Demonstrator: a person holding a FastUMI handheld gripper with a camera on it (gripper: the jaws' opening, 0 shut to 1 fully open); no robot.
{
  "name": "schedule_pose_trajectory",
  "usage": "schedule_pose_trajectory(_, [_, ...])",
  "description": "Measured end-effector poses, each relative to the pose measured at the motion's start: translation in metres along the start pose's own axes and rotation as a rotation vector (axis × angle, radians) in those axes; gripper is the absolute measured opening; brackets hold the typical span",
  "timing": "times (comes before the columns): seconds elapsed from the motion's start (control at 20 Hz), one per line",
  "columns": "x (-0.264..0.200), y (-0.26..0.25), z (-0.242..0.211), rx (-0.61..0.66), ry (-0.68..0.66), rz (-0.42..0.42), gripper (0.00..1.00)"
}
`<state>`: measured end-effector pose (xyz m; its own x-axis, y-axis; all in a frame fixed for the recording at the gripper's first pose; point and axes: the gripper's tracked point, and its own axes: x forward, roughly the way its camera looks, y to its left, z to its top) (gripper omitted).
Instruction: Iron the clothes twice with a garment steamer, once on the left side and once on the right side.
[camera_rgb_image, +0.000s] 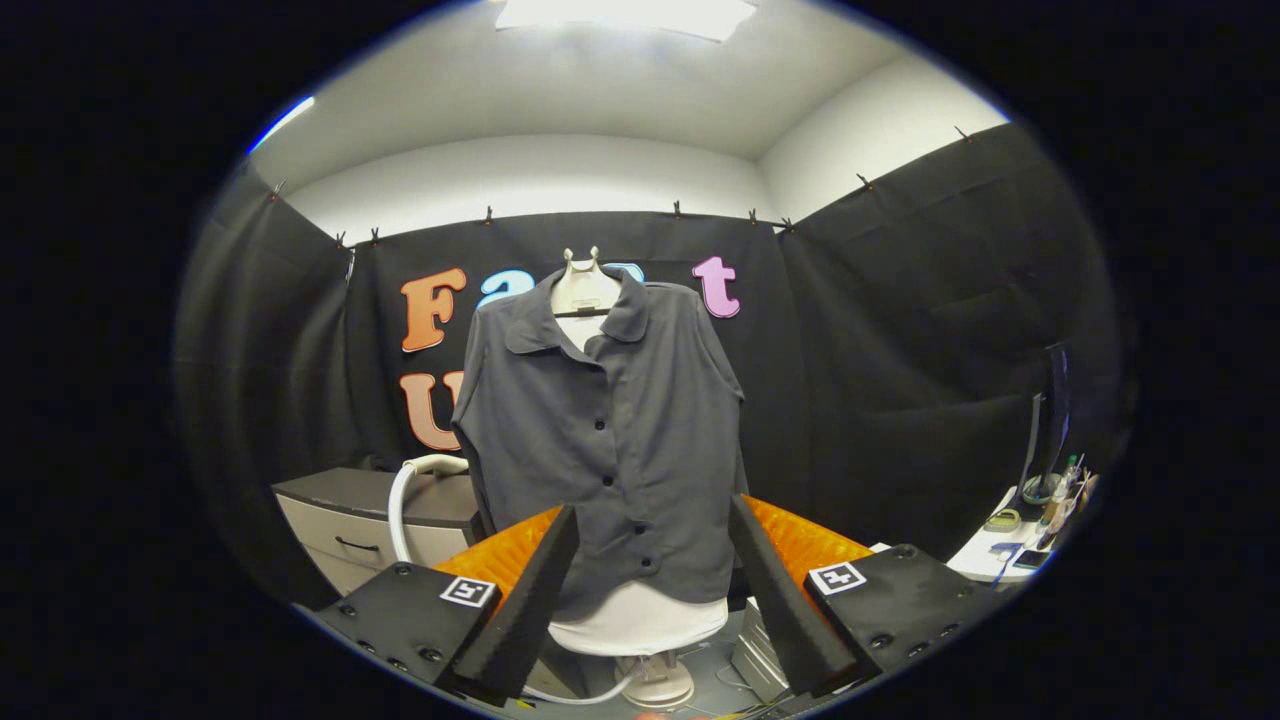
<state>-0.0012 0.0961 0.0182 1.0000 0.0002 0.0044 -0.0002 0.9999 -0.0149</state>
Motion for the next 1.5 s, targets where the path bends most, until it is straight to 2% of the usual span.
schedule_pose_trajectory(0.2, [0.017, 0.061, 0.024, 0.012, -0.019, 0.033, 0.98])
schedule_pose_trajectory(0.55, [0.039, 0.209, 0.054, 0.036, 0.014, 0.187, 0.98])
schedule_pose_trajectory(0.7, [0.080, 0.269, 0.076, 0.024, 0.010, 0.243, 0.98])
schedule_pose_trajectory(0.85, [0.137, 0.337, 0.071, 0.025, 0.074, 0.306, 0.98])
schedule_pose_trajectory(0.95, [0.182, 0.383, 0.057, 0.008, 0.126, 0.359, 0.98])
schedule_pose_trajectory(1.15, [0.282, 0.449, 0.002, -0.003, 0.283, 0.396, 0.97])
schedule_pose_trajectory(1.3, [0.352, 0.472, -0.053, -0.102, 0.372, 0.364, 0.98])
schedule_pose_trajectory(1.5, [0.408, 0.488, -0.132, -0.147, 0.541, 0.360, 0.98])
